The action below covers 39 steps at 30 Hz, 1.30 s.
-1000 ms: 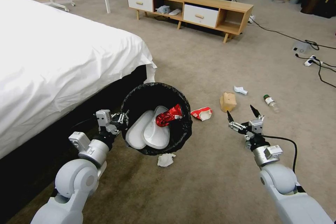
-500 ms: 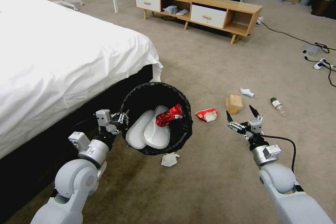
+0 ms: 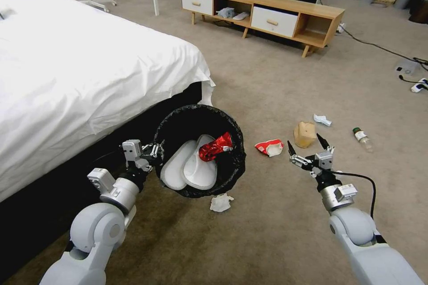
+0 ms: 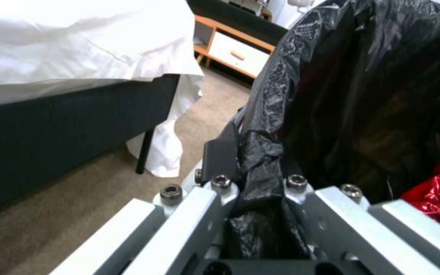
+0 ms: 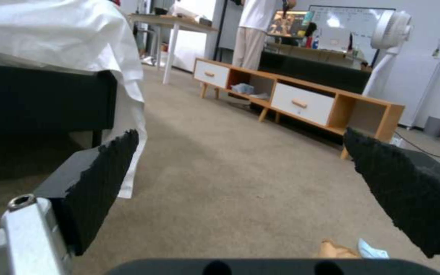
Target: Pick up the trash bin, then pick up the garbage from the floor and place it into the trash bin.
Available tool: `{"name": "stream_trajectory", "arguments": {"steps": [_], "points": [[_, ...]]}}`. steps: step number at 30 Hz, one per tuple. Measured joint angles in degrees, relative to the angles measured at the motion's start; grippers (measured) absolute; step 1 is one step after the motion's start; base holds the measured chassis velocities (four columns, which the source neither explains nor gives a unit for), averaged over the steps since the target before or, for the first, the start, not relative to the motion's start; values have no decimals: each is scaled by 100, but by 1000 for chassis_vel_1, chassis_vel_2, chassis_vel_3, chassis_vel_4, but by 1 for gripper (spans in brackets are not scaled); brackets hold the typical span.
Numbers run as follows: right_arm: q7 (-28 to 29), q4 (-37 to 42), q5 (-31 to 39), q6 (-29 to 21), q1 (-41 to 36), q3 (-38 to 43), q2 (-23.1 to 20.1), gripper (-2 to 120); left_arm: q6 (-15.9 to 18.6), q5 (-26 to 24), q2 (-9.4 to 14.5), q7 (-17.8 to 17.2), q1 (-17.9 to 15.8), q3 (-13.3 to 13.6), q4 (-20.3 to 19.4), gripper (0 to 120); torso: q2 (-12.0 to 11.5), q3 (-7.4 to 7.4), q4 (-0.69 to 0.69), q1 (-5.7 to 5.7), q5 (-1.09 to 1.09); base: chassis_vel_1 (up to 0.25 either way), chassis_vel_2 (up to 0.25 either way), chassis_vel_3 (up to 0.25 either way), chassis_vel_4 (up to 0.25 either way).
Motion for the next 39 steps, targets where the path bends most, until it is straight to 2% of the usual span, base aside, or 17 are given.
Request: {"name": "stream_trajectory", "arguments": {"steps": [6,22,31,39], "points": [[0,-23,1,3,9,2,13,100,0,9,1,-1,103,-3,-84,3,0,0,1,0,0,0,0,0,0],[-16,-60,-46,44,-41,42,55,100,148,-100,119,-46,559,-290,-449,3,0,0,1,0,0,0,0,0,0],[-24,-75,-75,57,-26,33,119,100,254,-278,243,-75,598,-583,-552,3,0,0,1,0,0,0,0,0,0],[-28,-80,-107,70,-40,31,126,100,288,-328,276,-81,629,-701,-582,3,0,0,1,0,-1,0,0,0,0]]}}
